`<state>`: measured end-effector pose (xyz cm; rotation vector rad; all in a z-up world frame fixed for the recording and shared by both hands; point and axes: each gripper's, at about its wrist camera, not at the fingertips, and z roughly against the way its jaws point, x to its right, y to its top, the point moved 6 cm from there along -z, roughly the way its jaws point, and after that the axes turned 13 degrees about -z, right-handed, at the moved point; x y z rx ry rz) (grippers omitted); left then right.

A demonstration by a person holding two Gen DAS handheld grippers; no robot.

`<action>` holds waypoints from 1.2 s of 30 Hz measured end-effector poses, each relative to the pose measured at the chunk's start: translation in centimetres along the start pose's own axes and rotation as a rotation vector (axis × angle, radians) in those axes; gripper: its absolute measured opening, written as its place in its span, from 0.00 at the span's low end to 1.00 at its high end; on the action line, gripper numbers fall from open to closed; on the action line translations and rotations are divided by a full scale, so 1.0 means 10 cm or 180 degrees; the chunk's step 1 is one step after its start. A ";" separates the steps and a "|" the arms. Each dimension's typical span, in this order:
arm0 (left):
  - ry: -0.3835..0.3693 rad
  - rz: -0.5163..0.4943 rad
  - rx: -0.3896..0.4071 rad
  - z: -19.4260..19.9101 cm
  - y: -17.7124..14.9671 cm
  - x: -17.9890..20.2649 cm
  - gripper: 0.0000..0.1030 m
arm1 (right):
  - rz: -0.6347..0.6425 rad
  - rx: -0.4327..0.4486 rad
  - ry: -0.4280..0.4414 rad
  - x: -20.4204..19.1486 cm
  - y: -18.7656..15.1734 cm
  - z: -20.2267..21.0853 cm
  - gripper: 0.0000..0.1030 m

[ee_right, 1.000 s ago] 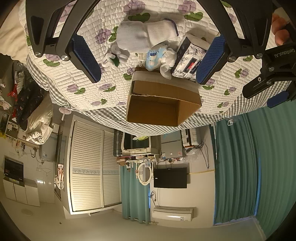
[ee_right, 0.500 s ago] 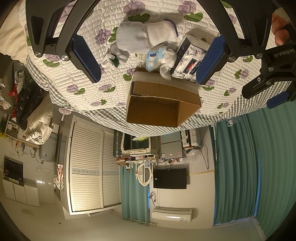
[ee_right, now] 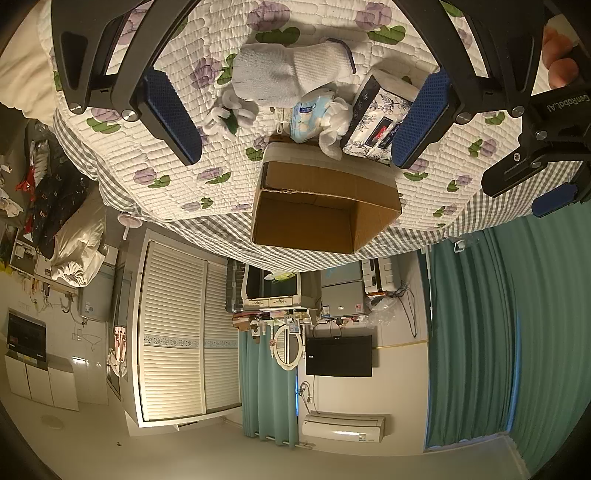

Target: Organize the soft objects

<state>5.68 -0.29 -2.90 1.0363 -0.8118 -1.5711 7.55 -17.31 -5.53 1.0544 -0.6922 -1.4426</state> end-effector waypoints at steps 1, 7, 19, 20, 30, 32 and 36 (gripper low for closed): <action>-0.0001 0.0001 0.0000 0.00 0.00 0.00 1.00 | 0.0001 0.0000 0.0002 0.00 0.00 0.00 1.00; -0.0015 -0.0007 0.0017 0.02 0.01 0.06 1.00 | 0.0017 0.0009 -0.0006 0.01 -0.01 0.02 1.00; -0.0034 0.0028 -0.0489 -0.34 -0.45 0.16 1.00 | 0.0054 -0.0601 -0.0257 0.32 -0.39 -0.33 1.00; -0.0057 0.0037 -0.0544 -0.40 -0.51 0.18 1.00 | 0.0060 -0.0676 -0.0291 0.35 -0.45 -0.41 1.00; -0.0207 0.0036 -0.0929 -0.77 -0.85 0.34 1.00 | 0.0082 -0.1176 -0.0595 0.53 -0.90 -1.06 1.00; -0.0232 0.0003 -0.0965 -0.82 -0.87 0.39 1.00 | -0.0044 -0.1287 -0.0521 0.55 -0.97 -1.15 0.95; -0.0266 -0.0057 -0.1021 -0.90 -0.91 0.45 1.00 | -0.0087 -0.1387 -0.0370 0.50 -1.02 -1.17 0.74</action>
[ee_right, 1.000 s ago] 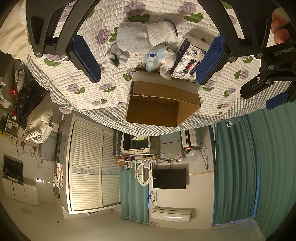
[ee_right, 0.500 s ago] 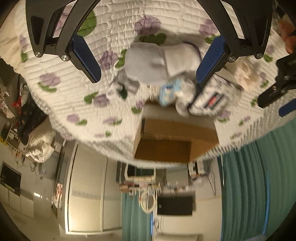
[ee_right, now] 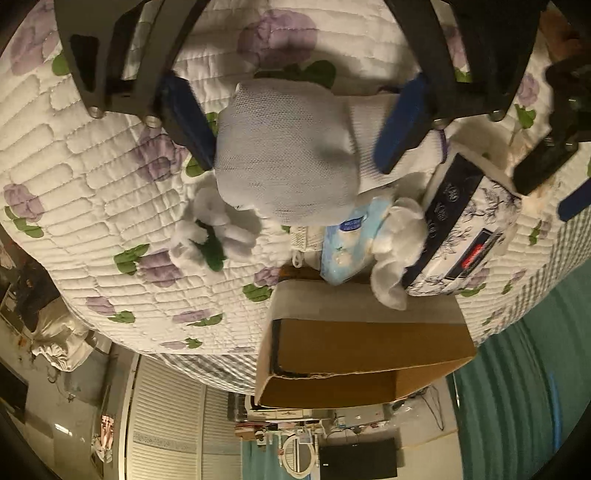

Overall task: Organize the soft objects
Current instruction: 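Grasp the white glove with the right tool while the left tool grasps the floral tissue pack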

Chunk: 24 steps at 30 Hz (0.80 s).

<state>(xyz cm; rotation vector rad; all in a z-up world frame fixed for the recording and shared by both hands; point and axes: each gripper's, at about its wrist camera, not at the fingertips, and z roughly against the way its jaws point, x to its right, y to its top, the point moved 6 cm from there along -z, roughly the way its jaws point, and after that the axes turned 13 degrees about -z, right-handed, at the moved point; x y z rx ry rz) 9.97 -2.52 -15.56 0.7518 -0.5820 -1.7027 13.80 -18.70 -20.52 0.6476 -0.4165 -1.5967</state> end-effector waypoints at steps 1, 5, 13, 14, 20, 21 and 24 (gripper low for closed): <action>-0.0006 -0.0008 -0.0017 -0.02 -0.01 0.01 1.00 | 0.0006 0.0018 -0.0005 0.01 0.00 0.03 0.64; -0.0062 -0.0034 -0.0081 -0.12 -0.01 0.07 1.00 | -0.0168 0.0042 0.0181 0.11 0.10 0.21 0.55; -0.0049 0.0036 -0.0075 -0.29 0.04 0.10 1.00 | -0.0060 0.0353 0.0181 0.14 0.26 0.52 0.55; -0.0064 0.0059 -0.0085 -0.30 0.02 0.09 1.00 | -0.0057 0.0344 0.0190 0.14 0.26 0.51 0.55; -0.0066 0.0066 -0.0272 -0.56 -0.03 0.15 1.00 | -0.0015 0.0307 0.0199 0.10 0.23 0.48 0.55; -0.0078 0.0088 -0.0329 -0.62 -0.05 0.15 0.98 | -0.0005 0.0306 0.0201 0.09 0.22 0.48 0.55; -0.0195 0.0152 -0.0258 -0.60 -0.04 0.14 0.84 | 0.0013 0.0303 0.0209 0.09 0.20 0.48 0.55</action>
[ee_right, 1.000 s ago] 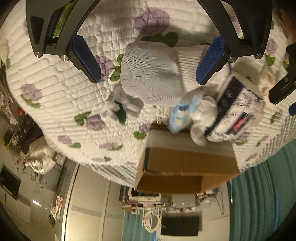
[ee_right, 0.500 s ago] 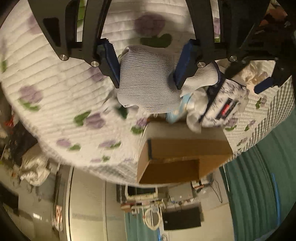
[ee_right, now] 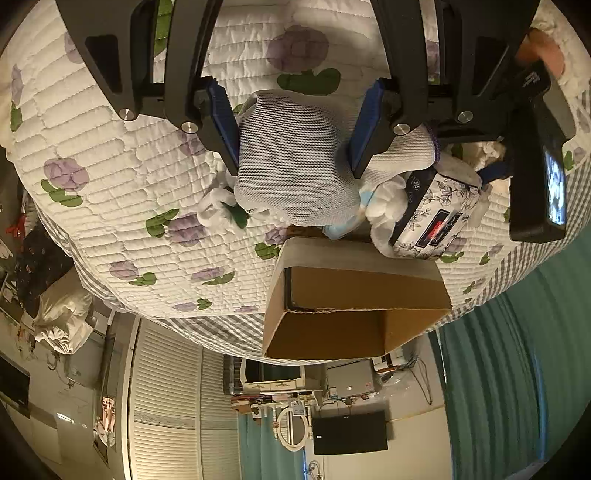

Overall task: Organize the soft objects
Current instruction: 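Grasp the white glove with the right tool while the left tool grasps the floral tissue pack, then carry the glove and tissue pack into the cardboard box and open both tools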

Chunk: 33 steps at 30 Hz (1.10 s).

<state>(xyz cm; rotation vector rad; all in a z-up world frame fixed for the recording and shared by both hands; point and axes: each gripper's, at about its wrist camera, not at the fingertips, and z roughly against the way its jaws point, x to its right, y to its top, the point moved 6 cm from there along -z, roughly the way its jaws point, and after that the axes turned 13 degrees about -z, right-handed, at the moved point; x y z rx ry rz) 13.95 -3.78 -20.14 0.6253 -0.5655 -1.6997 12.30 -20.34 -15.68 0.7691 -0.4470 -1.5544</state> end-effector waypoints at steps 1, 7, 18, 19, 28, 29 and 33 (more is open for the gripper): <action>0.0010 -0.0034 0.0065 0.06 0.01 0.00 0.83 | -0.0001 0.0002 0.0001 0.01 0.00 0.00 0.55; -0.0034 -0.0142 0.0294 0.39 0.06 0.07 0.80 | -0.0021 0.0038 0.0052 0.00 0.01 0.06 0.55; -0.0088 -0.0135 0.0879 1.39 0.67 -0.12 0.80 | 0.0141 0.0611 0.0360 -0.28 0.62 0.89 0.55; -0.0058 -0.0160 0.0938 1.47 0.78 -0.16 0.80 | 0.0195 0.0651 0.0386 -0.33 0.72 0.94 0.55; 0.0106 -0.0247 0.1041 1.13 1.65 -0.42 0.80 | 0.0723 0.0751 0.0372 -0.79 1.75 0.57 0.55; 0.0123 -0.0257 0.1007 1.01 1.74 -0.43 0.80 | 0.0730 0.0703 0.0375 -0.82 1.85 0.43 0.55; 0.0185 -0.0344 0.0882 0.54 1.96 -0.45 0.80 | 0.0663 0.0554 0.0386 -0.81 2.15 -0.23 0.55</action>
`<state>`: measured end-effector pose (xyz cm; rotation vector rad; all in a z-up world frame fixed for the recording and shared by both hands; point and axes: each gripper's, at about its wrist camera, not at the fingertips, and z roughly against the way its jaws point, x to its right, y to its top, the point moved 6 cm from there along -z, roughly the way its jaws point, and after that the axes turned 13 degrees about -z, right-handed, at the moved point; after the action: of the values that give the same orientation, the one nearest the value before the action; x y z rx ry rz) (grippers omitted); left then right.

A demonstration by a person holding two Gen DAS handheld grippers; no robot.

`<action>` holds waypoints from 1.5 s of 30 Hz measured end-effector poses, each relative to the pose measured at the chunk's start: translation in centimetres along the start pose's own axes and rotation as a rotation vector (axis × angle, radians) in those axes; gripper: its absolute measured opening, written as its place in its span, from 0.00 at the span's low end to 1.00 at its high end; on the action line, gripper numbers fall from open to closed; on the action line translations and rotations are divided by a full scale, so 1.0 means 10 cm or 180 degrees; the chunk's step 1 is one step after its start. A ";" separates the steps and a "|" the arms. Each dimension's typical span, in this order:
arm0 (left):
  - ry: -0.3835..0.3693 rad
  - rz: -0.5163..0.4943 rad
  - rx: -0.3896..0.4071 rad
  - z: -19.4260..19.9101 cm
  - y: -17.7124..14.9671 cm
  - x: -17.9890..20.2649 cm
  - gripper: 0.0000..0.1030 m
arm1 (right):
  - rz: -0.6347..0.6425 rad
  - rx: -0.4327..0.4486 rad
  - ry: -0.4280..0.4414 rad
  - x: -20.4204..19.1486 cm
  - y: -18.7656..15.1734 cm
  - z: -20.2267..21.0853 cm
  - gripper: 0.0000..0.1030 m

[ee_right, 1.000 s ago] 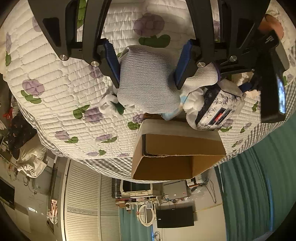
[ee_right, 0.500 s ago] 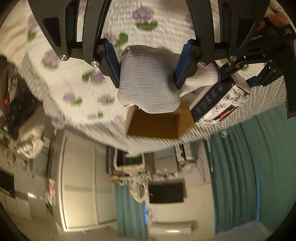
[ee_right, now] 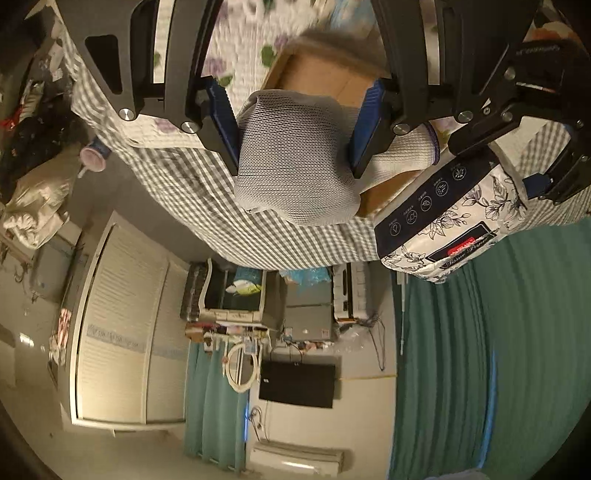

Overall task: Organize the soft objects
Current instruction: 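Carry the glove and tissue pack into the cardboard box and open both tools, then grasp the cream lace cloth with the left tool while the right tool grasps the crumpled white cloth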

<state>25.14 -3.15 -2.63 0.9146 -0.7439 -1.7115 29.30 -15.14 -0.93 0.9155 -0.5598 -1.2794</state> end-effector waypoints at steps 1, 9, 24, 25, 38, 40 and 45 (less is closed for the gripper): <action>0.0016 -0.0034 -0.0049 -0.19 0.00 0.00 0.80 | -0.0019 -0.0019 -0.0019 0.05 0.02 -0.14 0.55; -0.0006 -0.0187 -0.0243 -0.75 -0.17 0.14 0.82 | -0.0134 -0.0284 0.0037 0.40 -0.04 -1.04 0.54; 0.0228 0.0230 -0.0052 0.07 0.05 -0.26 0.93 | -0.0207 -0.0039 0.0182 0.38 0.12 -0.27 0.84; 0.0240 0.0240 -0.0015 0.20 0.07 -0.29 0.93 | -0.0172 -0.0013 0.0169 0.34 0.14 -0.10 0.85; 0.0394 0.0117 0.0207 1.49 -0.27 -0.43 0.99 | -0.0034 0.0214 0.0309 -0.31 -0.46 1.43 1.00; 0.0437 0.0117 0.0130 1.49 -0.45 -0.45 0.99 | -0.0043 0.0142 0.0347 -0.38 -0.72 1.42 1.00; 0.0474 0.0184 -0.0247 1.26 -1.12 -0.45 0.99 | -0.0060 -0.0158 0.0413 -0.52 -1.36 1.15 1.00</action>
<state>9.87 5.08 -4.27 0.9462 -0.5957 -1.5917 11.33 -13.45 -5.27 0.9569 -0.4168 -1.2357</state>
